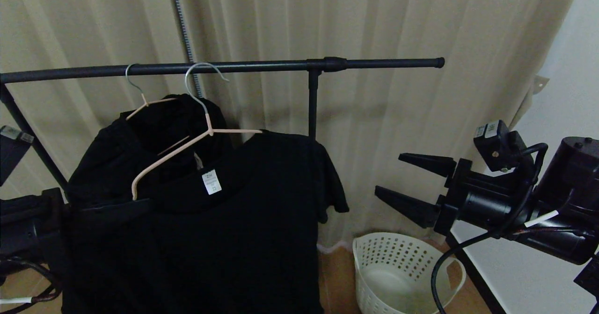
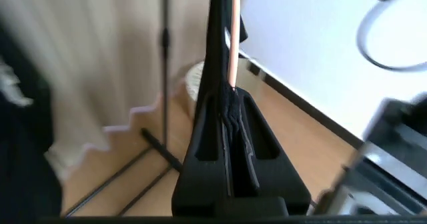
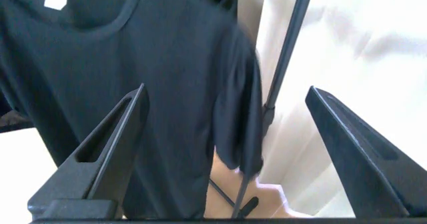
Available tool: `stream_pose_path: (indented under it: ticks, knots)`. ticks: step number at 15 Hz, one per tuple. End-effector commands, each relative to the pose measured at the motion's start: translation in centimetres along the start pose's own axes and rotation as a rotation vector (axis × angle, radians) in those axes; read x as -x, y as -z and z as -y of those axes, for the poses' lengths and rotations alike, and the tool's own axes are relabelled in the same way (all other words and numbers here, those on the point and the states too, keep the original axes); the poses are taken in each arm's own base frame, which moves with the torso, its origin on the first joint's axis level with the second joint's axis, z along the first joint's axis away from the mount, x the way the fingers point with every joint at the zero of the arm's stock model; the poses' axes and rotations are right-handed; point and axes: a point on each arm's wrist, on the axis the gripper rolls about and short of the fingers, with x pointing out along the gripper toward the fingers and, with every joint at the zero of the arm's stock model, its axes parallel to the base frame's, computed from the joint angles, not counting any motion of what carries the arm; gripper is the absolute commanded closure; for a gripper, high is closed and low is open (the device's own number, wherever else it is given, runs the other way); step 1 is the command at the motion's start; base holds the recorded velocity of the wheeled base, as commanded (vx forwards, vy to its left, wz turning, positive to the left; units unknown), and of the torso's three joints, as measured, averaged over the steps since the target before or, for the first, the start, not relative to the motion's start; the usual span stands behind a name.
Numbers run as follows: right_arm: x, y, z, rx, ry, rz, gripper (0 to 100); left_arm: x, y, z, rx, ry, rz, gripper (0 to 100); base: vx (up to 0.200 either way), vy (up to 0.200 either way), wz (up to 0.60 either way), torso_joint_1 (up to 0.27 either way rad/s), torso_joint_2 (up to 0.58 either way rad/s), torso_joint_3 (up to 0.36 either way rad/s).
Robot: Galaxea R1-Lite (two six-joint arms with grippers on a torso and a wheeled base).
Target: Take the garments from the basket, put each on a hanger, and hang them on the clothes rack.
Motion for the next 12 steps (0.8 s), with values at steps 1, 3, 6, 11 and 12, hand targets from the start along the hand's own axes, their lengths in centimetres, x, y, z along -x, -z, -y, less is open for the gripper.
stream_pose_path:
  ticks: [1, 3, 6, 11, 12]
  knots:
    - [0.0, 0.0, 0.0, 0.0, 0.0, -0.001, 0, -0.6, 0.1, -0.7, 0.007, -0.04, -0.008, 100, 0.0, 0.0, 0.0, 0.0, 0.0, 0.0]
    - [0.0, 0.0, 0.0, 0.0, 0.001, -0.001, 0, -1.5, 0.0, -1.6, 0.002, -0.085, -0.007, 100, 0.0, 0.0, 0.0, 0.0, 0.0, 0.0]
    - [-0.1, 0.1, 0.1, -0.001, 0.001, -0.002, 0, -3.1, -0.4, -2.4, 0.006, -0.125, -0.01, 100, 0.0, 0.0, 0.0, 0.0, 0.0, 0.0]
    - [0.0, 0.0, 0.0, 0.001, 0.001, 0.001, 0, -7.3, -0.7, -3.4, -0.016, -0.192, 0.021, 100, 0.0, 0.0, 0.0, 0.0, 0.0, 0.0]
    - [0.0, 0.0, 0.0, 0.0, 0.001, 0.002, 0, -7.5, -0.7, -3.4, -0.017, -0.197, 0.029, 100, 0.0, 0.0, 0.0, 0.0, 0.0, 0.0]
